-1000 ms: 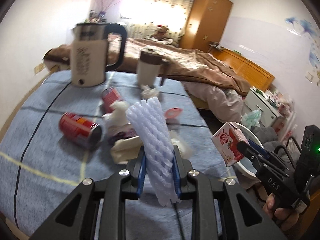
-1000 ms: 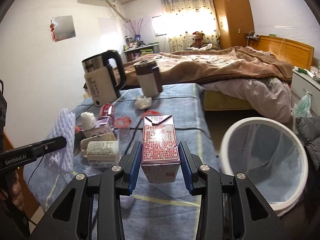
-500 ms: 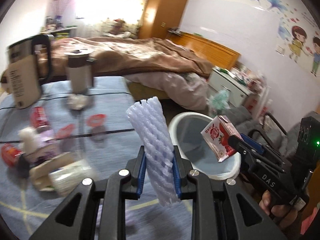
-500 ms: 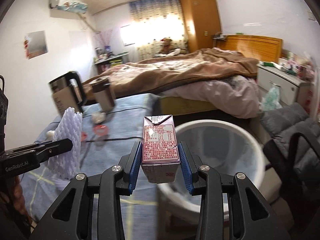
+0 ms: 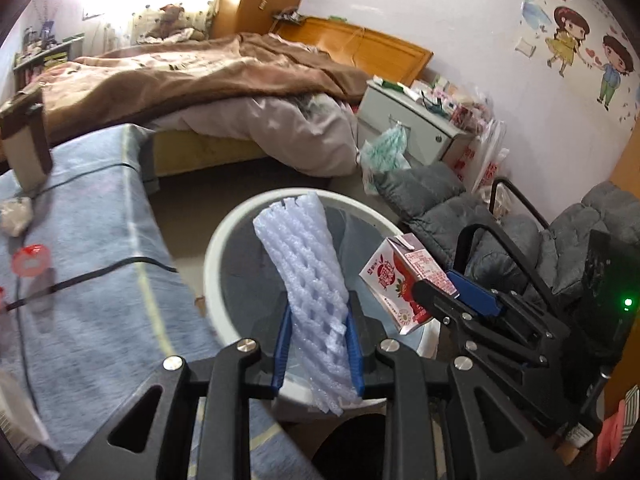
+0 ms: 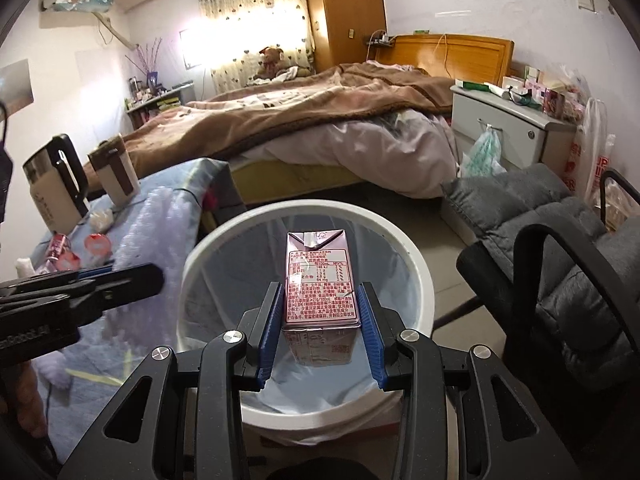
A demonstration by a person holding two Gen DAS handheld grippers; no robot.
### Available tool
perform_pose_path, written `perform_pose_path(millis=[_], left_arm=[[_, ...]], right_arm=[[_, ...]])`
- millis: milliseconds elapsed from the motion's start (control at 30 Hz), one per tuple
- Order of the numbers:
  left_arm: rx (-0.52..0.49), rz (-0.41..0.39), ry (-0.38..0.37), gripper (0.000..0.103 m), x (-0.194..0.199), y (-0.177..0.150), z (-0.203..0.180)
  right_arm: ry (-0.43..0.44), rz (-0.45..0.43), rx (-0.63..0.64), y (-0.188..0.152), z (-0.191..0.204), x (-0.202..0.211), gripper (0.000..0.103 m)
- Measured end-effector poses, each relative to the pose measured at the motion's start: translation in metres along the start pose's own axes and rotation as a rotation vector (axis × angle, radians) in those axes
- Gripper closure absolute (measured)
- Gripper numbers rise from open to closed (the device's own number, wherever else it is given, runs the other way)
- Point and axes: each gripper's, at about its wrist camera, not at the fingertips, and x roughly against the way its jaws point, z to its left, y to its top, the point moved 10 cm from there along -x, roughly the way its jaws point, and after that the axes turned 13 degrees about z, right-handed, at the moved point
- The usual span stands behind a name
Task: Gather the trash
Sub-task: 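Carry the carton and sleeve over the white bin and open both tools, then move both open tools back over the table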
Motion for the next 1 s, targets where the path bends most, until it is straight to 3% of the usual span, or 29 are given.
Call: perform_pose_path(millis=[100,167,233,367,700,1000], left_arm=[[0.02,0.037,-0.001,0.074,-0.012,-0.003,0.003],[0.031,0.045,0.001,0.065,-0.015,-0.005,0.005],[0.029,0.044,0.004,0.046,-0.015,-0.006,0.006],[0.036,0.04,-0.001,0.045,-0.012,-0.007,0.008],[0.057,-0.059,0.059,0.042,0.043,-0.021,0.035],[0.118,-0.163,0.188,0.042,0.109,-0.058,0.092]], right_arm=[[-0.019,0.01,0.003,-0.002,-0.006,-0.005,0.065],[-0.024,0.024,0.006,-0.002,-0.01,-0.011,0.064],[-0.031,0.041,0.017,-0.004,-0.01,-0.015,0.064],[-0.037,0.043,0.024,-0.005,-0.009,-0.017,0.047],[-0.006,-0.001,0.032,-0.004,0.013,0.007,0.047],[0.142,-0.059,0.146,-0.009,0.088,0.035,0.047]])
